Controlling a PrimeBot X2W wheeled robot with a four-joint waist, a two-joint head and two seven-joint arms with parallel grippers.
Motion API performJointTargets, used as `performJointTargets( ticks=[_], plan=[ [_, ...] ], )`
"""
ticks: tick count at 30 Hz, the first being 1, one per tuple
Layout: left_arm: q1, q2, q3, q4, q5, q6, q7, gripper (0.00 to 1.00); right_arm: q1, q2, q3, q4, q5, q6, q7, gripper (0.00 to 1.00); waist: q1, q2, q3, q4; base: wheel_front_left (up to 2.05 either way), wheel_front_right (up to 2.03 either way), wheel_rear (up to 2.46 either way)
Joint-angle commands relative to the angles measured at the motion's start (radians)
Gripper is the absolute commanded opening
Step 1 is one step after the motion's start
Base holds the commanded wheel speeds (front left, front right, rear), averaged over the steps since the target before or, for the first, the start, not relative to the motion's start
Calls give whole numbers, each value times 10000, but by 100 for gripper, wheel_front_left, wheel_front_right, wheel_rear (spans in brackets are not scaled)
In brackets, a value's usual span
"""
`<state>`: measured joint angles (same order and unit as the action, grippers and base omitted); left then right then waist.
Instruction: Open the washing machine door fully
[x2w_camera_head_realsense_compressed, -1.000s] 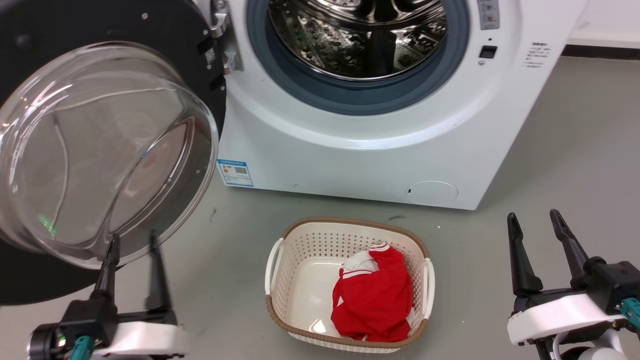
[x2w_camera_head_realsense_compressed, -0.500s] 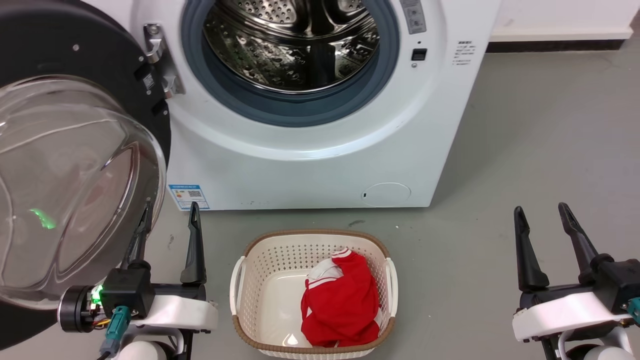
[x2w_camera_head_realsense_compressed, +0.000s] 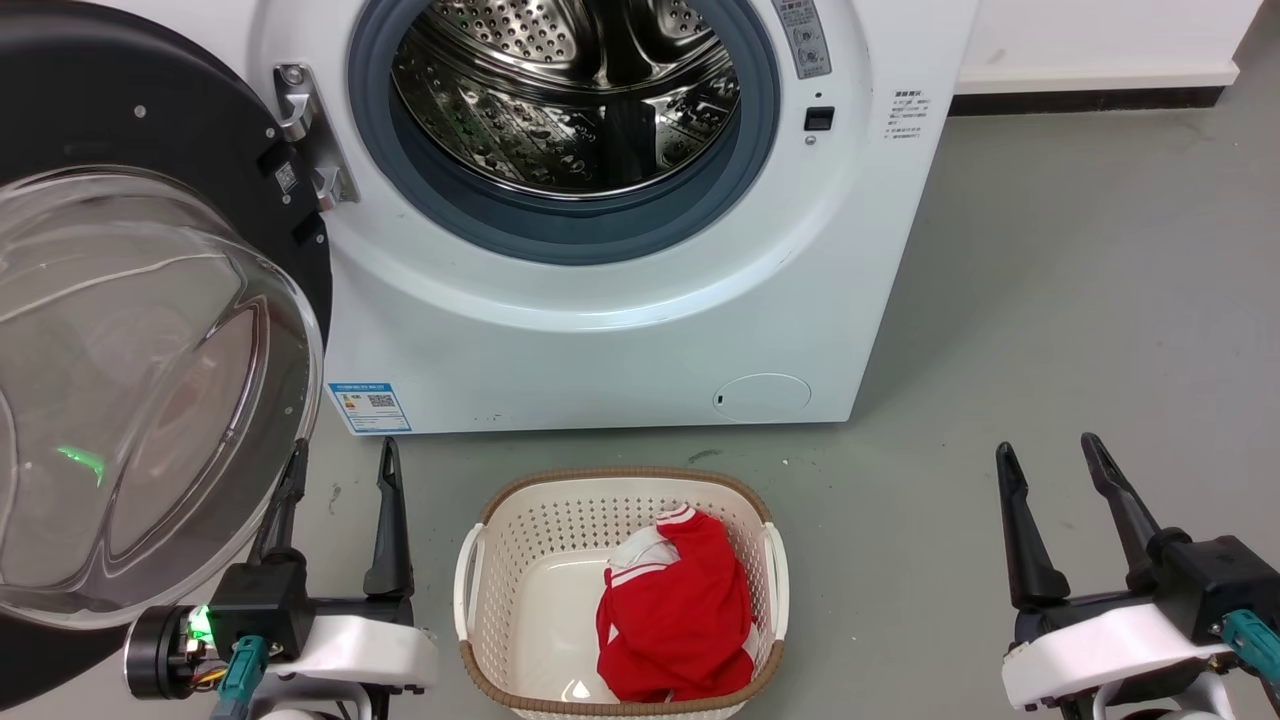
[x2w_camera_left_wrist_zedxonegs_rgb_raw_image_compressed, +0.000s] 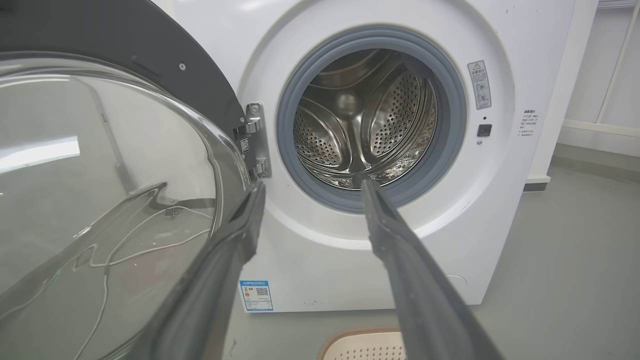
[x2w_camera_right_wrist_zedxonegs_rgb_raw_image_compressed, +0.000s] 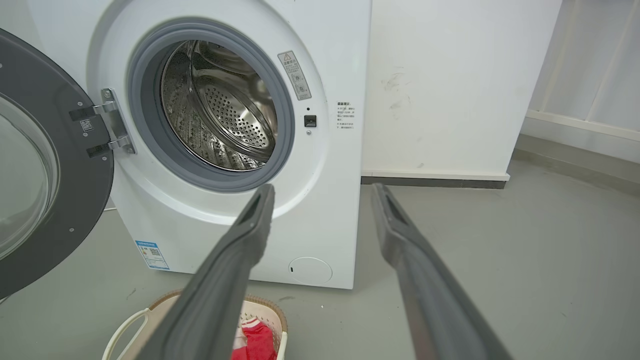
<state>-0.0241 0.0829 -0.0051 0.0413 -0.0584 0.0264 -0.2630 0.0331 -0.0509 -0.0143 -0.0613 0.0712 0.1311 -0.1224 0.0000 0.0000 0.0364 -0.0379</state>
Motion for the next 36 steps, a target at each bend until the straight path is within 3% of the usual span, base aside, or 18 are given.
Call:
performJointTargets(
  ticks=[1, 19, 20, 23, 36],
  plan=[
    [90, -35, 7, 17, -41, 7, -25, 100, 9, 14, 19, 41, 27, -7, -19, 100, 0, 0, -30, 35, 0, 0, 0],
    [-8, -112, 41, 163, -170, -64, -25, 100, 11, 15, 25, 173, 129, -7, -15, 100, 0, 0, -84, 98, 0, 0, 0],
    [12, -73, 40, 171, -163, -58, 1, 0, -3, 0, 17, 179, 98, 0, -2, 0, 0, 0, -84, 98, 0, 0, 0],
    [-13, -83, 110, 437, -355, -83, 96, 0, 109, 2, 58, 337, 284, 0, -21, 0, 0, 0, -85, 101, 0, 0, 0],
    [-172, -123, 305, 706, -3040, -344, 760, 0, -197, -163, 49, 813, 3164, -1, 261, 0, 0, 0, -111, 131, 0, 0, 0]
  ],
)
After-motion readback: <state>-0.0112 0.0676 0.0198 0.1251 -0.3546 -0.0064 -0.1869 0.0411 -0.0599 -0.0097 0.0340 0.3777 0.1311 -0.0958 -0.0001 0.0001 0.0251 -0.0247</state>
